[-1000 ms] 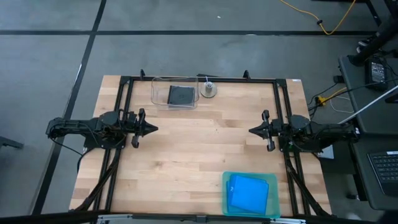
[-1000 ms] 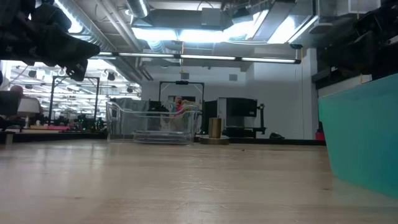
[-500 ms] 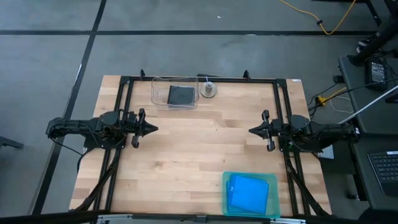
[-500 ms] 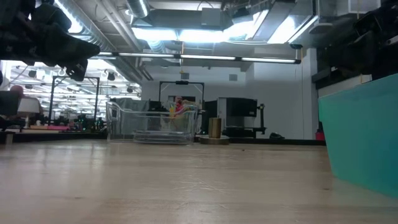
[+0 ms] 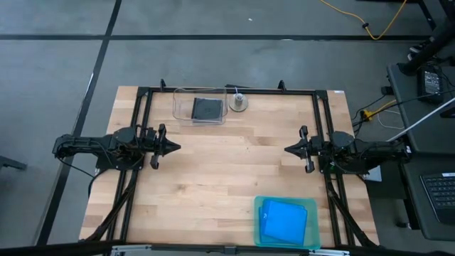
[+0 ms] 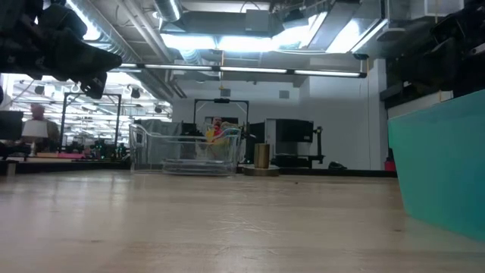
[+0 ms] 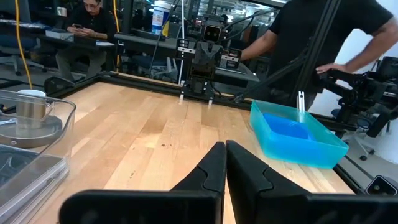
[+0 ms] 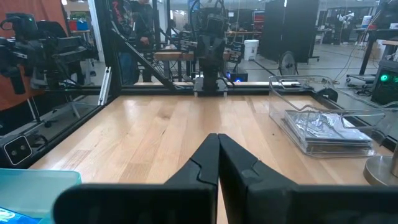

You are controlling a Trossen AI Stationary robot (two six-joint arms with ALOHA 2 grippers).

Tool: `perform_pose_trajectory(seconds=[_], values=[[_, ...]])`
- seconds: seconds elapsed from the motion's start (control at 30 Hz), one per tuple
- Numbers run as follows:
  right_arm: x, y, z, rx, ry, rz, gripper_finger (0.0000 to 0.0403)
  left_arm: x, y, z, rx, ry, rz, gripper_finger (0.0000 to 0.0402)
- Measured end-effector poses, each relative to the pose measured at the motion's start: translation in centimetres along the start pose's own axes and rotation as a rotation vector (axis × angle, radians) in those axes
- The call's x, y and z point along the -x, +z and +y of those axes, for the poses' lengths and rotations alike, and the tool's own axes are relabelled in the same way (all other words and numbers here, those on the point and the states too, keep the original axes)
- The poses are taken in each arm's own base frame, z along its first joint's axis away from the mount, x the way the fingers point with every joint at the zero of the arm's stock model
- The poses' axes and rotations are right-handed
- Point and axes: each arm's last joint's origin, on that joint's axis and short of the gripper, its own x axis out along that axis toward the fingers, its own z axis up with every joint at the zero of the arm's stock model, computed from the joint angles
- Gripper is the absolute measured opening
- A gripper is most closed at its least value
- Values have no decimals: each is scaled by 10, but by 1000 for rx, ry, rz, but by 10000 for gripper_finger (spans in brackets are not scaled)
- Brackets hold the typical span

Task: Pick & place jewel cases by type
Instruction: Return to Home Position

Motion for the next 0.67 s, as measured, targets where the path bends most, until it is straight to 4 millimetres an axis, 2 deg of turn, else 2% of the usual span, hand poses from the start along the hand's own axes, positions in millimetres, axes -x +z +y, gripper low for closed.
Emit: perform_pose_trajectory(seconds=[0.67], values=[[0,0,0,0,0,1,8,0,0,0,0,0,0,8]])
